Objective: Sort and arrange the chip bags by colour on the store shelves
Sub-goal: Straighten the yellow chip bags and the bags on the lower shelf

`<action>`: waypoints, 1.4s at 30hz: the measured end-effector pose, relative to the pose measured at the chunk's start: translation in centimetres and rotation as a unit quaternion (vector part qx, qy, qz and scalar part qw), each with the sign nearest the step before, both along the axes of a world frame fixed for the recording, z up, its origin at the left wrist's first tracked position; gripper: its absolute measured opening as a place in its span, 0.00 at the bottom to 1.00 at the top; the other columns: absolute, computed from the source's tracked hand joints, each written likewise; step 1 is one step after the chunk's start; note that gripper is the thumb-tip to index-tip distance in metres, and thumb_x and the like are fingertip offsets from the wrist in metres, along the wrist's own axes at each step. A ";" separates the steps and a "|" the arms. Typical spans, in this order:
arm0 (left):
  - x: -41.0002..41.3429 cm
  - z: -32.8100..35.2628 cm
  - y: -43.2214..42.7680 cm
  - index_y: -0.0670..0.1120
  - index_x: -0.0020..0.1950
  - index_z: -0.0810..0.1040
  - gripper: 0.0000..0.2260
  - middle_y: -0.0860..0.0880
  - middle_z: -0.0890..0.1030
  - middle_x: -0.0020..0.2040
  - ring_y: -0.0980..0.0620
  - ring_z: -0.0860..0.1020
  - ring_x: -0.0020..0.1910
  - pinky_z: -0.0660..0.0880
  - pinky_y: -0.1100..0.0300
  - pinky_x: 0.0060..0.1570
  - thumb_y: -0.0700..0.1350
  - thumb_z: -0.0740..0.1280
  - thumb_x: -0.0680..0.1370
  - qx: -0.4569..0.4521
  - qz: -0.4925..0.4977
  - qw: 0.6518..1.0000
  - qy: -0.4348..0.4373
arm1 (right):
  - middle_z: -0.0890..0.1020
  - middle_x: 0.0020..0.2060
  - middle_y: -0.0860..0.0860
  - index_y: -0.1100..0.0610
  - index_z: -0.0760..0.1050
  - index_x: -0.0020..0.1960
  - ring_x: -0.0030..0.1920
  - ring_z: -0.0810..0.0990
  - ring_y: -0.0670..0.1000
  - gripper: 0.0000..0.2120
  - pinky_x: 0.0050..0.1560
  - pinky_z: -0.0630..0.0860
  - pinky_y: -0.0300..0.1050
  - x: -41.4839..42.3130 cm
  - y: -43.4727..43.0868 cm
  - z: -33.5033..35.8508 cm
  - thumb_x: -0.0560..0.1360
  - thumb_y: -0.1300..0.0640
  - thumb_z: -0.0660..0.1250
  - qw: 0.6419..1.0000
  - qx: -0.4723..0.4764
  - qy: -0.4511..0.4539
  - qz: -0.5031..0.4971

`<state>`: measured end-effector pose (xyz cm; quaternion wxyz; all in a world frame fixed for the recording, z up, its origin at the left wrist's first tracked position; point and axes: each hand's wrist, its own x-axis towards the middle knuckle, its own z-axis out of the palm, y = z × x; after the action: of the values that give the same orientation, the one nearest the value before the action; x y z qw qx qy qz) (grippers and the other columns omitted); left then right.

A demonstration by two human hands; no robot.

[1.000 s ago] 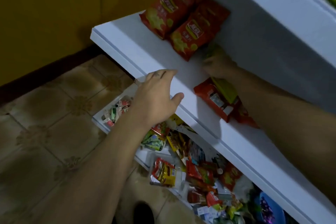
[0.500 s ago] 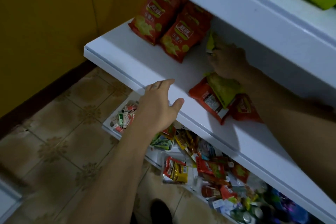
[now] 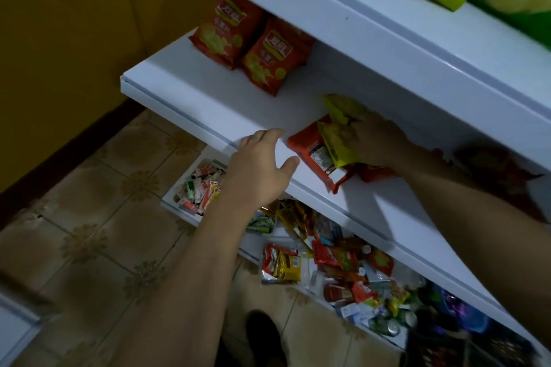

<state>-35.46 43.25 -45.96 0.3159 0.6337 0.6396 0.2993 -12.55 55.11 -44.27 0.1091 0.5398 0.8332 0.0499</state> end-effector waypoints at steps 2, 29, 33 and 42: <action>0.2 0.1 -0.4 0.48 0.73 0.66 0.25 0.47 0.70 0.71 0.46 0.64 0.71 0.66 0.50 0.66 0.54 0.65 0.78 0.005 0.000 1.000 0.004 | 0.69 0.71 0.57 0.59 0.73 0.66 0.60 0.73 0.66 0.30 0.56 0.72 0.58 0.4 -0.5 0.4 0.76 0.40 0.51 0.999 0.022 -0.001 -0.032; -5.2 8.7 -9.8 0.39 0.62 0.76 0.19 0.47 0.84 0.48 0.56 0.82 0.38 0.77 0.65 0.32 0.38 0.74 0.72 -0.221 0.081 0.907 -0.350 | 0.59 0.77 0.49 0.56 0.74 0.66 0.70 0.68 0.49 0.18 0.64 0.69 0.44 -3.7 -24.5 7.8 0.79 0.54 0.58 0.947 -0.011 0.257 0.190; -5.9 9.9 -12.0 0.53 0.68 0.69 0.33 0.51 0.77 0.59 0.54 0.78 0.54 0.79 0.59 0.45 0.48 0.80 0.66 -0.074 0.133 0.947 -0.284 | 0.69 0.70 0.44 0.50 0.79 0.59 0.53 0.77 0.32 0.10 0.49 0.73 0.27 -5.8 -24.2 10.5 0.78 0.54 0.66 0.861 -0.074 0.502 -0.030; -5.7 17.9 -11.4 0.54 0.72 0.65 0.33 0.54 0.77 0.60 0.57 0.79 0.55 0.78 0.65 0.43 0.42 0.76 0.71 0.060 0.081 0.953 -0.286 | 0.83 0.38 0.51 0.56 0.78 0.56 0.42 0.83 0.54 0.12 0.42 0.81 0.48 -10.3 -20.4 17.4 0.73 0.60 0.72 0.688 -0.161 0.701 -0.095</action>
<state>-41.20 31.81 -28.10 0.4220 0.4853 0.5525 0.5302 -22.84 34.73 -26.90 -0.4176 0.4682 0.6064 -0.4885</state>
